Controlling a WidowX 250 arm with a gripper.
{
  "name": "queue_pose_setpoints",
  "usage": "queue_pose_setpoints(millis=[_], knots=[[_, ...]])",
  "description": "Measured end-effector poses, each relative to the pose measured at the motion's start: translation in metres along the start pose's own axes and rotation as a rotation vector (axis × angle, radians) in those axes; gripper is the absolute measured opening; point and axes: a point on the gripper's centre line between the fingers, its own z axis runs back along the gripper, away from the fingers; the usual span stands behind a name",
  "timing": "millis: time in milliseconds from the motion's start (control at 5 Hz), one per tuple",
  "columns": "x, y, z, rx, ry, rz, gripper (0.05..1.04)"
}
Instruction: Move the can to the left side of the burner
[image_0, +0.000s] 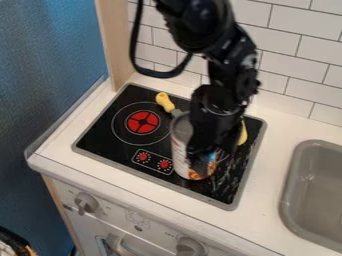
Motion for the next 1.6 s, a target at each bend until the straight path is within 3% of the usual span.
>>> queue_pose_setpoints(millis=[800, 1000, 1400, 1600], knots=[[0.068, 0.007, -0.019, 0.035, -0.044, 0.202, 0.999], [0.073, 0.005, -0.020, 0.035, -0.047, 0.209, 1.000], [0.100, 0.008, -0.028, 0.069, -0.087, 0.263, 1.000], [0.122, 0.002, -0.022, 0.046, -0.131, 0.296, 1.000]])
